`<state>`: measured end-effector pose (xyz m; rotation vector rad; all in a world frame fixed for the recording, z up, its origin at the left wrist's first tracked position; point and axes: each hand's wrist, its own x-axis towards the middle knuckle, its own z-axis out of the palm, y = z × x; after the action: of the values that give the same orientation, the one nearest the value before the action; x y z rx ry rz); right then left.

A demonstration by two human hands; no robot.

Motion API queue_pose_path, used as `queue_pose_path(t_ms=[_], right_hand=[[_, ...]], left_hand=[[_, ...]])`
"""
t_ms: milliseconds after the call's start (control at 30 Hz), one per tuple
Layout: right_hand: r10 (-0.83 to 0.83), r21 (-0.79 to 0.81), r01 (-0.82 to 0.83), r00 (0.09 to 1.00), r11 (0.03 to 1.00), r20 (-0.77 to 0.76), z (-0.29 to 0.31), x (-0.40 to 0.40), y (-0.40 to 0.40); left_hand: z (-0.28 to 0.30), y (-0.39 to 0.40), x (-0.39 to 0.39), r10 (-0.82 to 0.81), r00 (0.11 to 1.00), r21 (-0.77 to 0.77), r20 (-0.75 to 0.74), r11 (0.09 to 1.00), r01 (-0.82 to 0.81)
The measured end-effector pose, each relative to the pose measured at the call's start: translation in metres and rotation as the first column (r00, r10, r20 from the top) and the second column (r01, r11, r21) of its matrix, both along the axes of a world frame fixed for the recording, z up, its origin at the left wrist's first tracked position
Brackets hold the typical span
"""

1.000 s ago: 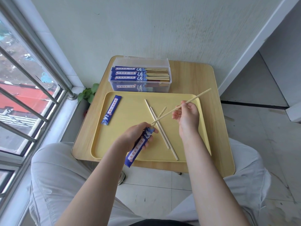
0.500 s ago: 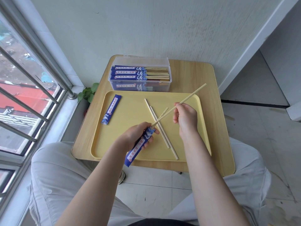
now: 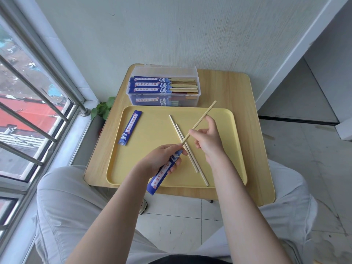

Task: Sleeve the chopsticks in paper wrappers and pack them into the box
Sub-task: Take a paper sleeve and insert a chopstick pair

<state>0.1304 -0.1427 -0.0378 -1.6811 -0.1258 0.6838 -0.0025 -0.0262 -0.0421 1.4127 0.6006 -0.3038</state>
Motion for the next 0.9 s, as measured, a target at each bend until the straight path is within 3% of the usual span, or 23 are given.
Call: queue_pose_path(t_ms=[233,467,667,900], right_hand=[[-0.061,-0.009,0.061,0.998,0.998,-0.016,0.006,-0.003,-0.001],[0.149,0.026,-0.147,0.977,0.989,-0.153,0.004,-0.011,0.003],[-0.039,0.092,0.035,0.998,0.995,0.039,-0.003,-0.004,0.001],[0.021,0.089,-0.026,0.998,0.996,0.06,-0.001,-0.004,0.0]], left_hand=[[0.001,-0.004,0.003,-0.007,1.0,-0.023,-0.008,1.0,0.007],[0.001,-0.004,0.005,0.048,0.997,0.024,0.057,0.998,-0.05],[-0.003,-0.005,0.002,0.028,0.998,0.028,0.05,0.999,-0.03],[0.0,-0.007,0.005,0.064,0.997,-0.066,0.046,0.996,-0.061]])
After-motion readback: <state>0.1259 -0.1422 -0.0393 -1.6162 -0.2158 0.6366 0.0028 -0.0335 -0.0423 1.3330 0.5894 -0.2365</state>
